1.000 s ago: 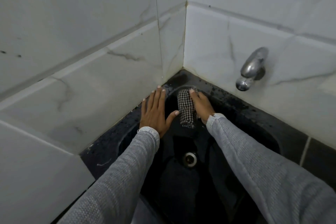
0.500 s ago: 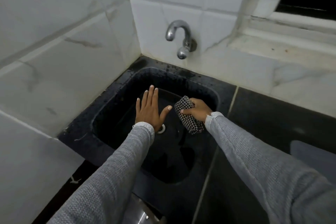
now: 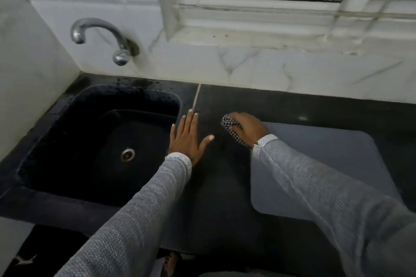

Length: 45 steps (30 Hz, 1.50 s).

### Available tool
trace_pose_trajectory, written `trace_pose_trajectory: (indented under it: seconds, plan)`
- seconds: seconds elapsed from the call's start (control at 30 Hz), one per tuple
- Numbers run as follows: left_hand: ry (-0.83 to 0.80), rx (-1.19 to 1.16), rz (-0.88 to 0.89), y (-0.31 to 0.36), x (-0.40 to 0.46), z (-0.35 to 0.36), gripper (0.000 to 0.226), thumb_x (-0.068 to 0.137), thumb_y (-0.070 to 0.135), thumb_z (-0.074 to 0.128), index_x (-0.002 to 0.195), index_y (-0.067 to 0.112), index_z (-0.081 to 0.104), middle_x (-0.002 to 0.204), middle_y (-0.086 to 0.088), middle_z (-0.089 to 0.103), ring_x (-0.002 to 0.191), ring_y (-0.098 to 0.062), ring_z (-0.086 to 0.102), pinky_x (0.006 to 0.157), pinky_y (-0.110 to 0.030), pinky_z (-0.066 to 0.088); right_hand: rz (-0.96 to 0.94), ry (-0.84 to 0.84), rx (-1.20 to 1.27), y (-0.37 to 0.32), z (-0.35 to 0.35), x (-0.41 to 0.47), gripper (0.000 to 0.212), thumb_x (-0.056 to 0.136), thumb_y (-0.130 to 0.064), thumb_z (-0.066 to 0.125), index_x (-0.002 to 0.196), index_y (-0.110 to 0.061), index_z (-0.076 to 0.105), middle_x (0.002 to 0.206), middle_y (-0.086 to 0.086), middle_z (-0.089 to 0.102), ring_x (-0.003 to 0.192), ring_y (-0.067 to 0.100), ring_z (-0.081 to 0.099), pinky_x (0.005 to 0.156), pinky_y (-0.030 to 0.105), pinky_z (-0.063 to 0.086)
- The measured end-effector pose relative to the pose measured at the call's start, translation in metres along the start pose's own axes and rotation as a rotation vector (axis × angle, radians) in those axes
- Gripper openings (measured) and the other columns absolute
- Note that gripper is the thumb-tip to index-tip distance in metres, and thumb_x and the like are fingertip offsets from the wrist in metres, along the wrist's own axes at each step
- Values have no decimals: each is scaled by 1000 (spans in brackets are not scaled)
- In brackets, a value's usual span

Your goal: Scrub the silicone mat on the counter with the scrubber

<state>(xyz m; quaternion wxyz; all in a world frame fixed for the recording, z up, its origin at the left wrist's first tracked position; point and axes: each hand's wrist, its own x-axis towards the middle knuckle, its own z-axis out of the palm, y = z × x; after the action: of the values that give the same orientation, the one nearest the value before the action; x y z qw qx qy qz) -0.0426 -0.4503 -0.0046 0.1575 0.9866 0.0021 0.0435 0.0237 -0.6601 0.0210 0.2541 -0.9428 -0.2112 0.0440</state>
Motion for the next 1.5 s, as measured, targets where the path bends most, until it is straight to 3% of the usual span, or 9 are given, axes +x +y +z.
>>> trace_pose_trajectory:
  seconds: [0.27,0.43,0.73,0.9,1.07,1.27,1.4,1.5]
  plan:
    - [-152,18,205,127,5,53,87,84,72,26,150,22,-2,158,5,-11,146,-19,-3,115,-46,0,122,-23,-212,120,-75,-88,34,93,-22,49,127,-20,51,112,13,58,99,32,58,81,39,50]
    - [-400,25,302,195,-14,94,105,69,82,43,146,37,-13,156,7,-18,145,-23,-9,112,-59,4,313,-2,-222,180,-103,-134,36,95,-26,47,131,-20,51,129,11,55,115,31,54,96,44,46]
    - [-725,218,391,243,-19,126,117,57,84,56,139,50,-21,150,5,-34,141,-30,-24,105,-71,-3,502,157,-258,240,-133,-180,34,91,-24,50,124,-20,50,129,8,56,108,32,58,88,44,50]
    - [-753,241,421,237,-15,128,118,56,82,58,137,53,-23,148,6,-37,139,-31,-27,103,-70,-8,530,39,-332,254,-125,-191,35,90,-23,50,125,-20,44,128,10,54,104,35,59,82,45,51]
    - [-745,235,462,231,-13,130,116,57,83,57,135,54,-23,147,8,-39,138,-31,-29,102,-70,-10,432,-40,-418,249,-96,-202,37,89,-22,49,126,-23,44,126,6,53,111,30,55,82,42,50]
    - [-774,261,499,228,-10,125,115,59,81,58,138,53,-20,148,6,-38,138,-32,-29,103,-71,-9,349,-85,-444,245,-85,-212,54,83,-14,55,134,-21,41,135,9,44,120,32,45,98,44,42]
    - [-777,270,488,231,-10,122,115,60,79,59,141,50,-17,149,6,-36,138,-32,-29,103,-71,-9,347,-131,-386,247,-90,-214,55,85,-12,52,137,-23,38,138,8,39,115,36,49,87,45,49]
    - [-734,295,499,238,-9,122,118,58,79,60,143,46,-16,150,5,-35,139,-31,-27,104,-71,-6,393,-81,-349,250,-99,-209,52,86,-10,52,135,-23,42,139,5,41,113,34,53,87,42,50]
